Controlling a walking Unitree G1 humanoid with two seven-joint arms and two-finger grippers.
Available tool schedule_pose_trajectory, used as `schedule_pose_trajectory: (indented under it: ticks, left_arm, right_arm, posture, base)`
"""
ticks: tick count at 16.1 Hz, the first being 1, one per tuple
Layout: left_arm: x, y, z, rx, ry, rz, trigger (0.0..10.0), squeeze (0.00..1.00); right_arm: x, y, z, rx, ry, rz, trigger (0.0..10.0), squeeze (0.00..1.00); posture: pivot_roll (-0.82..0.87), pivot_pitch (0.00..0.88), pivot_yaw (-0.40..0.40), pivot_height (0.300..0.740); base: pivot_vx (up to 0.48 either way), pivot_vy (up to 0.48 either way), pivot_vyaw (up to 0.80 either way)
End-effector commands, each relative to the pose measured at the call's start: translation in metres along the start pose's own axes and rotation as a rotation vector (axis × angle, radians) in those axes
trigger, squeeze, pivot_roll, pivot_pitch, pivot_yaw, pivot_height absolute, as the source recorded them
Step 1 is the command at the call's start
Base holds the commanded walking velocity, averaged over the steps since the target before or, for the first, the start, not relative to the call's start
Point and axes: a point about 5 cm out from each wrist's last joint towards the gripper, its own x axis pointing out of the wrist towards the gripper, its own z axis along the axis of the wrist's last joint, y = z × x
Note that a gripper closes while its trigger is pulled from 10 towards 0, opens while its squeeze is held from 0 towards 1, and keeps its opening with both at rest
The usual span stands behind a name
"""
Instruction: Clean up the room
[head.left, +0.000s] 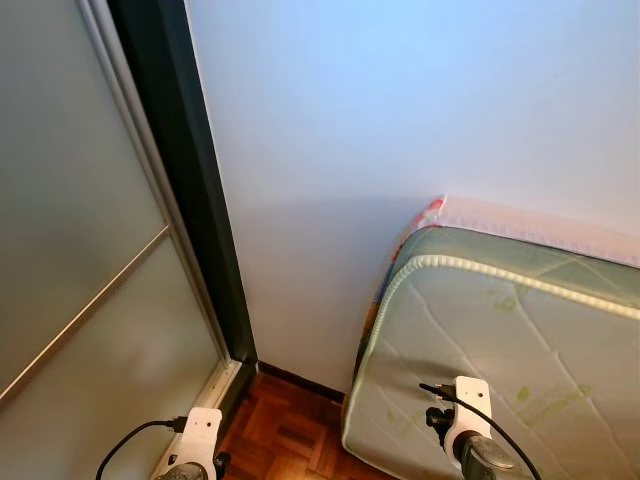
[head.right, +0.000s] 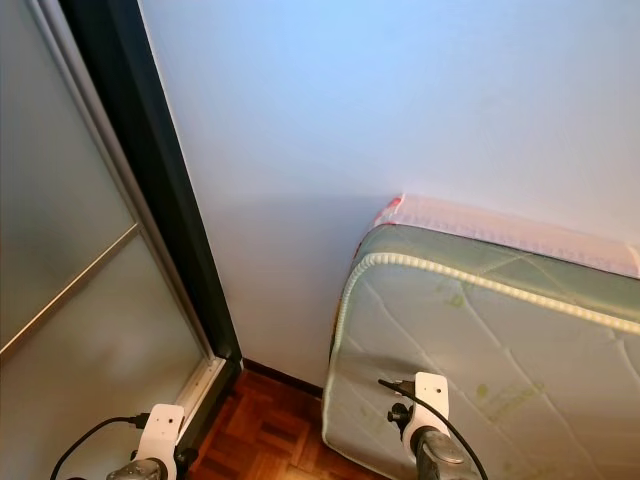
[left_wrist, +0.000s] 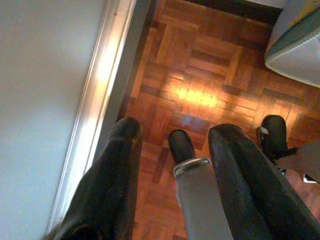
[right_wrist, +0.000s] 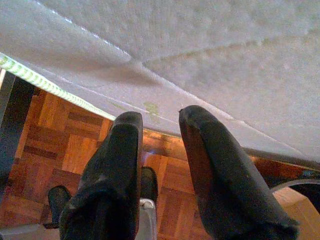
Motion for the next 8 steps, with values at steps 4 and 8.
schedule_pose_trajectory:
  ticks: [4, 8]
  left_arm:
    - [-0.0011, 0.0017, -0.0071, -0.003, 0.022, 0.003, 10.0, 0.00]
    - [-0.0010, 0.0016, -0.0072, -0.001, 0.023, 0.004, 10.0, 0.00]
  right_arm:
    - [-0.0011, -0.0030, -0.0040, -0.003, 0.012, -0.006, 10.0, 0.00]
    - [-0.0011, -0.0033, -0.0040, -0.005, 0.012, -0.006, 10.0, 0.00]
  posture:
    - [-0.15, 0.000, -0.062, 0.740]
    - [-0.14, 0.000, -0.064, 0.740]
  base:
    - [-0.349, 0.000, 0.00]
    - [-0.359, 0.000, 0.00]
